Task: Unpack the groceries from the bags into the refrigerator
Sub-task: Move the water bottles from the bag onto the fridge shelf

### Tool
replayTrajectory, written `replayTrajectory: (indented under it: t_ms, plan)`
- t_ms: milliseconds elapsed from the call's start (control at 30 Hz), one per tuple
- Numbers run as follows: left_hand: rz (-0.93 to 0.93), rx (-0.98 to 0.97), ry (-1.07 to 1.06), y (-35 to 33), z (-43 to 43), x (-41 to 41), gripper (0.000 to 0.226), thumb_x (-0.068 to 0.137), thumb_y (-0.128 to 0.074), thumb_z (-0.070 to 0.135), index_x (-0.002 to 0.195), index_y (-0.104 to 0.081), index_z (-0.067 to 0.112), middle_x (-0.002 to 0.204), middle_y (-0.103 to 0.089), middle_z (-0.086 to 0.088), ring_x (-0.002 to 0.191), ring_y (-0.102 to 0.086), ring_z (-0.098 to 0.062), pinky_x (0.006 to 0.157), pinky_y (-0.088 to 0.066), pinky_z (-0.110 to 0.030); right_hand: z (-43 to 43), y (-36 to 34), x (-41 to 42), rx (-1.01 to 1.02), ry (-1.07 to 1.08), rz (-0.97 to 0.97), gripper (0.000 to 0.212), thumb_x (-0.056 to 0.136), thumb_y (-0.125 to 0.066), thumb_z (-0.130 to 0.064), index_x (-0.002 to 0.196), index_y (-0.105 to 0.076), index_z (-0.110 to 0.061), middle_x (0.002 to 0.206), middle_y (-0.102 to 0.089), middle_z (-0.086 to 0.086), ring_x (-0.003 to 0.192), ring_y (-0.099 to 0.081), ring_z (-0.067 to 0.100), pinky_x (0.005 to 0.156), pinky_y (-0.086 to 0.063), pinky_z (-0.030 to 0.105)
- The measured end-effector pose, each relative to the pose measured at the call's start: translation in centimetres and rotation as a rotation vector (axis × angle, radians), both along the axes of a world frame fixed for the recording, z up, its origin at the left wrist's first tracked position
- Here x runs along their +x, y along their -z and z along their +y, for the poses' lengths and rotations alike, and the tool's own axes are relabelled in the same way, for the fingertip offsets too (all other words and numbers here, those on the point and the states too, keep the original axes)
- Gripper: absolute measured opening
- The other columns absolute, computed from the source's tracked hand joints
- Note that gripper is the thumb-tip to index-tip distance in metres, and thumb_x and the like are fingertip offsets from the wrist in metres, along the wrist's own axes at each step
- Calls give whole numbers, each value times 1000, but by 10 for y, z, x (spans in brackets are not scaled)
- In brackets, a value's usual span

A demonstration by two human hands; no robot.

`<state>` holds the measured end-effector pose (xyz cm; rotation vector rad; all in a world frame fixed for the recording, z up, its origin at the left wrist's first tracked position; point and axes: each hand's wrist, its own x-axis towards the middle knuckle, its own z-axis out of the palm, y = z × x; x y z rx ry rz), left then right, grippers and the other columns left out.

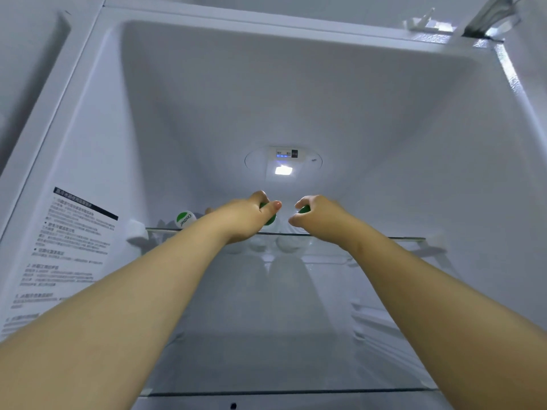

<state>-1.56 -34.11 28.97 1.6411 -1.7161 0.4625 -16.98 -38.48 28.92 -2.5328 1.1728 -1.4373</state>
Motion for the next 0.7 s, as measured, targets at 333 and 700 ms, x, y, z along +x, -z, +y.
replayTrajectory:
  t_ms: [333,700]
  plan:
    - [-48,178,-76,-18,-20,-7,40,101,-31,40,133,-41,18,129,-51,-6,116,-46,-25,98,-36,-34,-20,-15,13,77,96,192,49,86,-59,-16,134,-47,-15,126,-54,5,108,-54,23,86,-47,28]
    - [-197,293,-225,-25,-32,-15,42,103,-27,32,142,-33,17,145,-38,-6,130,-37,-24,102,-30,-32,-31,-25,23,101,159,460,58,90,-57,-12,143,-35,-16,134,-48,4,95,-54,21,90,-49,31]
